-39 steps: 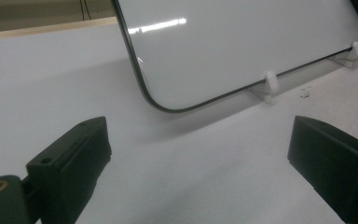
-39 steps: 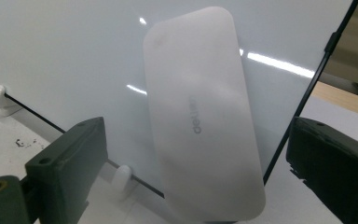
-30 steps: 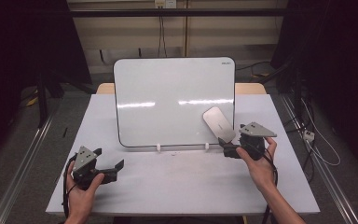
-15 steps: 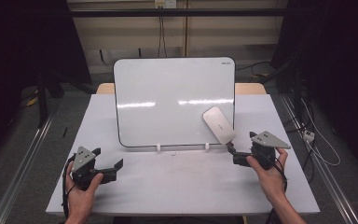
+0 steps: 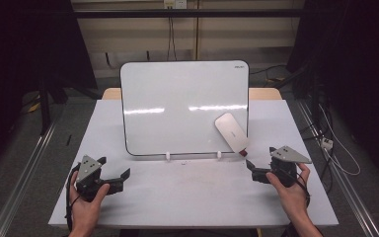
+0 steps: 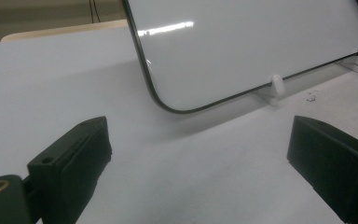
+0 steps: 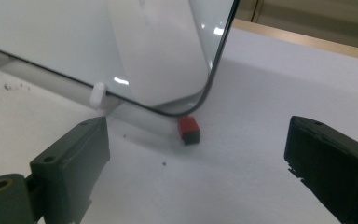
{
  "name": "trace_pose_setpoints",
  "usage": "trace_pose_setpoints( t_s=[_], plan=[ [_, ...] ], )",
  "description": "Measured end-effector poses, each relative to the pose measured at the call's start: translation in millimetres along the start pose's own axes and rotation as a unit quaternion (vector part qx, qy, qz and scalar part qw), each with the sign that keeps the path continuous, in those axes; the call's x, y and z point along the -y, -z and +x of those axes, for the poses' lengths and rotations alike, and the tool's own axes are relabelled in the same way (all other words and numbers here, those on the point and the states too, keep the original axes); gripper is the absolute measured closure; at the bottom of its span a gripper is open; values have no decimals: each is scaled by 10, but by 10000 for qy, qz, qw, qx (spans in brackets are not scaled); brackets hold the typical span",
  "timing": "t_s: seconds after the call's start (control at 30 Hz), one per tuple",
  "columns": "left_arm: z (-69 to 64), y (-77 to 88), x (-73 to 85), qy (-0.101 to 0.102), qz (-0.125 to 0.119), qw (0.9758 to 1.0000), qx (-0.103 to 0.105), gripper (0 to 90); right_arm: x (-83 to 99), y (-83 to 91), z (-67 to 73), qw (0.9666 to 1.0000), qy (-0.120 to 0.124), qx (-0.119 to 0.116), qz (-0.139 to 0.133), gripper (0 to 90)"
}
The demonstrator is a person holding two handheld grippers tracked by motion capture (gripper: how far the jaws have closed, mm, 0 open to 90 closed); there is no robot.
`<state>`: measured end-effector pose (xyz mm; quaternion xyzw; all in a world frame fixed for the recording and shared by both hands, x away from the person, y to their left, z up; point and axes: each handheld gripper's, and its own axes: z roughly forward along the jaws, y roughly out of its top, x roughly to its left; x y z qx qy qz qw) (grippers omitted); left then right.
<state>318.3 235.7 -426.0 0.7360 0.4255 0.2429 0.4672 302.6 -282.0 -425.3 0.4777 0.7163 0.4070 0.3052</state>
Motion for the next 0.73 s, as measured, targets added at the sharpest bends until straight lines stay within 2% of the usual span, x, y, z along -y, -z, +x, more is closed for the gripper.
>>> trace_pose_setpoints(
  t_s=[0.03, 0.17, 0.4, 0.53, 0.73],
  plan=[
    [0, -3, 2, 18, 3, 10000, -1, 59, 15, 2, 0, 10000, 61, 30, 22, 67],
    [10, -14, -8, -20, 14, 10000, 13, 59, 71, 12, -18, 10000, 23, 81, -40, 82],
    [12, -55, -22, 33, -6, 10000, 29, 59, 252, 111, -56, 9994, -228, 157, -222, 93],
    [8, -56, -29, 28, -20, 10000, 54, 59, 294, 130, -65, 9992, -264, 216, -213, 94],
    [33, -63, -28, 79, 13, 10000, 46, 59, 289, 112, -54, 9991, -330, 152, -220, 93]
  ],
)
